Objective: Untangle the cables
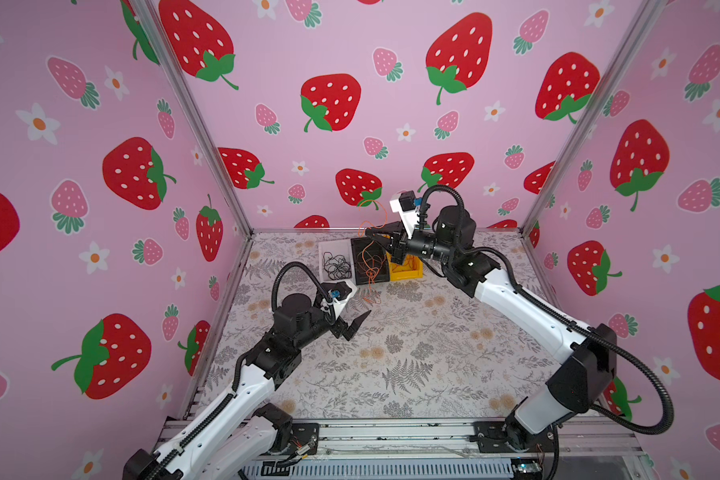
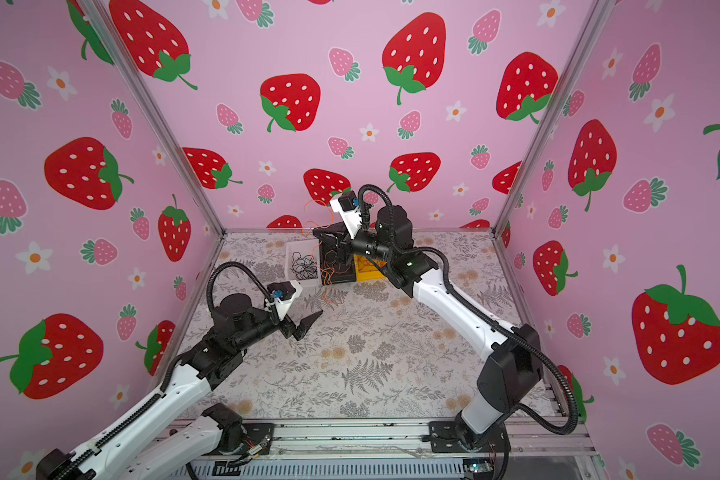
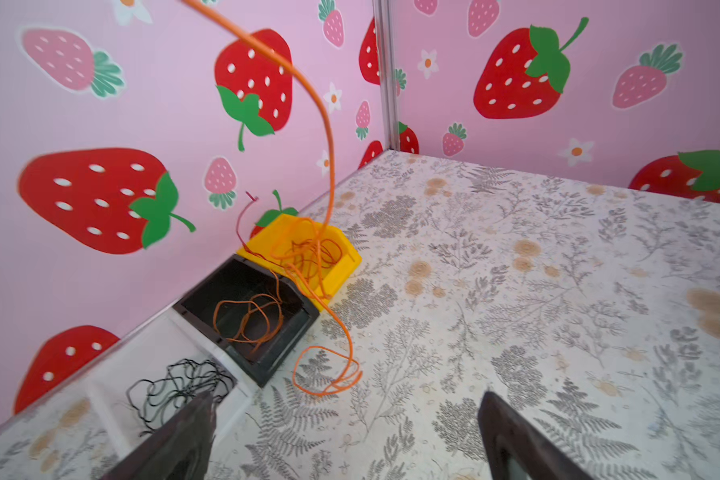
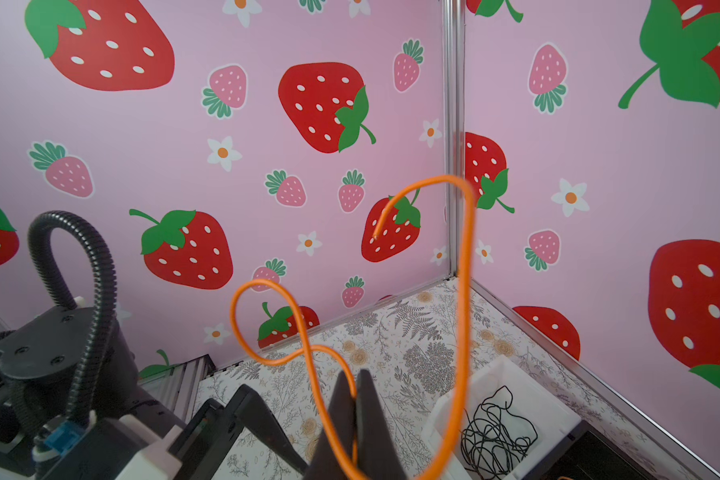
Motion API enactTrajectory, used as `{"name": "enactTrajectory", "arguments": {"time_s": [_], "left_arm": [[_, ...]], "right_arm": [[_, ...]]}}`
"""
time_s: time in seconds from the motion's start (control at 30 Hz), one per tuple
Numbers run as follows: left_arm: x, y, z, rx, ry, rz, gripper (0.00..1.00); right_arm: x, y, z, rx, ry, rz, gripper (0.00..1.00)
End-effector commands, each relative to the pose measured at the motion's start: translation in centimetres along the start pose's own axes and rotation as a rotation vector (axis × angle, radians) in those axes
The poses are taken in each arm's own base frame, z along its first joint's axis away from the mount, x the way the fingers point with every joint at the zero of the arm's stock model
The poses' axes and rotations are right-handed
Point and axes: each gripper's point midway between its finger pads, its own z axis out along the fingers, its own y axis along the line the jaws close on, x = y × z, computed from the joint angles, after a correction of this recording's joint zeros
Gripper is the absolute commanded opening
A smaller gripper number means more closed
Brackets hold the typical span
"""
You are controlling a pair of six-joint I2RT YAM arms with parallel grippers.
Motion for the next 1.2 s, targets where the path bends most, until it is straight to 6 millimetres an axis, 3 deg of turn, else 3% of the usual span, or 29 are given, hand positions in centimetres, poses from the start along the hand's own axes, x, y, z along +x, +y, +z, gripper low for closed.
{"name": "enactTrajectory", "arguments": {"time_s": [0.0,0.17,0.4,0.43,0.57,0.6,0.73,0.93,1.17], "left_arm": [[0.1,1.6,0.0,-0.103,-0.011,0.095,0.99],[0.7,0.4,1.3,-0.029,-0.024,0.079,0.99],[0.8,3.8,3.0,-0.168,-0.011,0.137,0.97],[0.7,3.2,3.4,-0.128,-0.02,0.139,0.91],[1.0,1.9,4.8,-0.021,-0.014,0.153,0.43],[1.3,1.7,5.0,-0.006,-0.007,0.15,0.36],[1.0,1.7,4.8,-0.011,-0.023,0.139,0.31],[1.3,1.6,4.6,-0.001,-0.005,0.127,0.01],[2.9,1.3,3.3,-0.02,0.019,0.093,0.0]], "right_arm": [[-1.7,0.9,-0.1,-0.041,-0.025,-0.007,0.0],[-2.3,1.2,-0.3,-0.05,-0.034,-0.013,0.0],[-3.1,1.9,-0.3,-0.078,-0.035,-0.016,0.0],[-3.2,2.0,-0.3,-0.082,-0.036,-0.017,0.0],[-3.6,2.1,-0.5,-0.079,-0.042,-0.02,0.0],[-3.7,2.0,-0.6,-0.066,-0.043,-0.02,0.0],[-4.4,1.5,-0.9,-0.038,-0.054,-0.025,0.0],[-5.3,1.0,-1.2,-0.03,-0.078,-0.02,0.0],[-7.9,-2.0,-4.5,0.068,-0.146,-0.01,0.0]]}}
